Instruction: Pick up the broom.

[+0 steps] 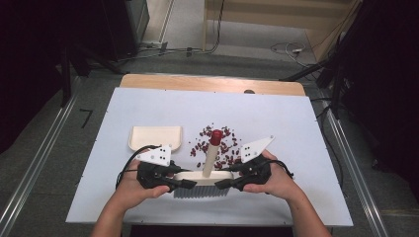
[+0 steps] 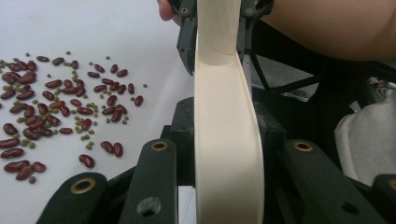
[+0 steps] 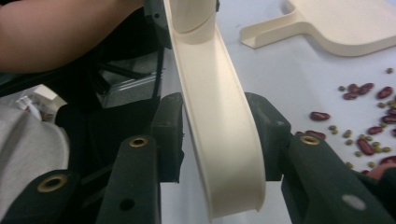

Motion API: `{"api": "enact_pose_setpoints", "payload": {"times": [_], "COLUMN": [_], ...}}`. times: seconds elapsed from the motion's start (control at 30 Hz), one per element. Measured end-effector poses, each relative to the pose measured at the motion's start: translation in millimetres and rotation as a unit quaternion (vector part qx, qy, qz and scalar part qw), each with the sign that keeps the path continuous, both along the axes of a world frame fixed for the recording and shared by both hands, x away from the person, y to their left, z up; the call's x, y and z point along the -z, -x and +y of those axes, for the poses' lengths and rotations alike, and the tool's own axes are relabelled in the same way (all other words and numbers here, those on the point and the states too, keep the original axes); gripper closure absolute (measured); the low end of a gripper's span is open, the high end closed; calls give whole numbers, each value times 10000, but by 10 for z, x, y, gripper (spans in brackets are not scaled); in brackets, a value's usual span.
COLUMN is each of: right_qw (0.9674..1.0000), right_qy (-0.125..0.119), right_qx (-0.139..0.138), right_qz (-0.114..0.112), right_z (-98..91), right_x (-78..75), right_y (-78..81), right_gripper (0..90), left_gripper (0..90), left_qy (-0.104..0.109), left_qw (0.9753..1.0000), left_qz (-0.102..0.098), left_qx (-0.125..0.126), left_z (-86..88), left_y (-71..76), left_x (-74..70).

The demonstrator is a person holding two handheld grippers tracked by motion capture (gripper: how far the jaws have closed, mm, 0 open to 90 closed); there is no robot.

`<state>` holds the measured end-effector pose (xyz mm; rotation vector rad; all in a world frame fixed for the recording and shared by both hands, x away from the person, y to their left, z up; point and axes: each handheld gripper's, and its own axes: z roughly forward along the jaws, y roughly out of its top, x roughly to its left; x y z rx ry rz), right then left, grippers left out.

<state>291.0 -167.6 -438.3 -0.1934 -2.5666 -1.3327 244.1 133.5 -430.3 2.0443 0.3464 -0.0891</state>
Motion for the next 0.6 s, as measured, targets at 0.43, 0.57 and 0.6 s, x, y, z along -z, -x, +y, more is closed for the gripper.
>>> {"api": "enact_pose_setpoints", "payload": {"times": [0.43,0.57,0.6], "right_qw": [9999,9991,9986], "right_qy": [-142,-118,-134], "right_qx": [-18,415,508], "right_qz": [70,2,-4], "right_z": [20,-22,-48], "right_x": [-14,-13,-21], "right_y": [44,1,-23], "right_gripper": [668,668,667], "left_gripper": [509,315,277], "left_qy": [408,532,568], "left_qw": [9975,9907,9884], "left_qz": [-108,-161,-136], "left_qx": [-559,-1242,-1399], "left_z": [119,238,265], "left_y": [-28,-59,-70], "left_x": [1,10,24]}}
